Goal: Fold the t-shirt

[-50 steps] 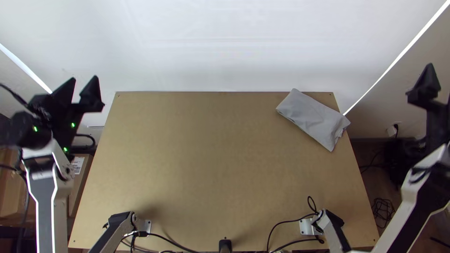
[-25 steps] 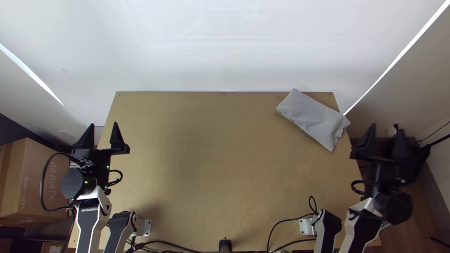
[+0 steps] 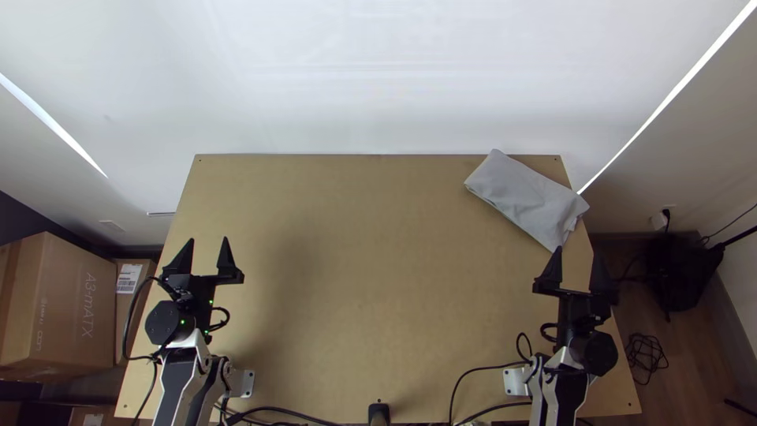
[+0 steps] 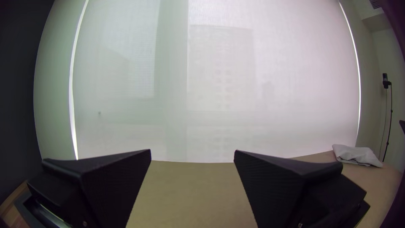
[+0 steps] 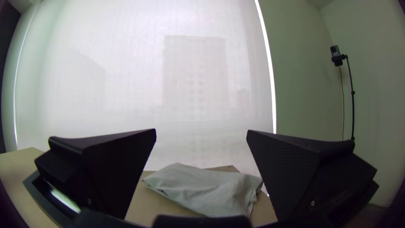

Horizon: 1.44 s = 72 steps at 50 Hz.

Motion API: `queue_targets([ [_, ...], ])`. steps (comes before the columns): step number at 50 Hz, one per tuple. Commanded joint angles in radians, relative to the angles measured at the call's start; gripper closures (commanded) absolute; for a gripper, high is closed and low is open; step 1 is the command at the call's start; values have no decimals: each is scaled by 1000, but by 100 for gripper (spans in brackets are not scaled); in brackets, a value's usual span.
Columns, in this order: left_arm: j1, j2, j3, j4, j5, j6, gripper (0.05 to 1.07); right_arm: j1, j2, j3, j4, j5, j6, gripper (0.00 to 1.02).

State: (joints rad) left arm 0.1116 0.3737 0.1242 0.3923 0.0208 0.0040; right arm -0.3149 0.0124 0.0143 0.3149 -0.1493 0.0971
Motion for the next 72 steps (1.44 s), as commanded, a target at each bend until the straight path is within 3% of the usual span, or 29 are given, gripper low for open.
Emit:
queue_targets([
  [1, -15, -81, -77, 17, -5, -10, 10, 27, -19, -11, -56, 36, -5, 3],
  [4, -23, -179, -127, 0, -5, -48, 10, 34, -19, -11, -108, 36, 24, 3],
  [10, -39, -377, -127, -239, -4, -104, 10, 37, -20, -11, -214, 39, 95, 3],
  [14, -44, -377, -129, -290, -5, -110, 10, 37, -19, -11, -289, 39, 108, 3],
  [21, -44, -375, -121, -405, -4, -136, 10, 36, -15, -8, -307, 73, 102, 3],
  [72, -46, -374, -121, -403, -5, -137, 10, 33, -15, -8, -309, 85, 99, 3],
])
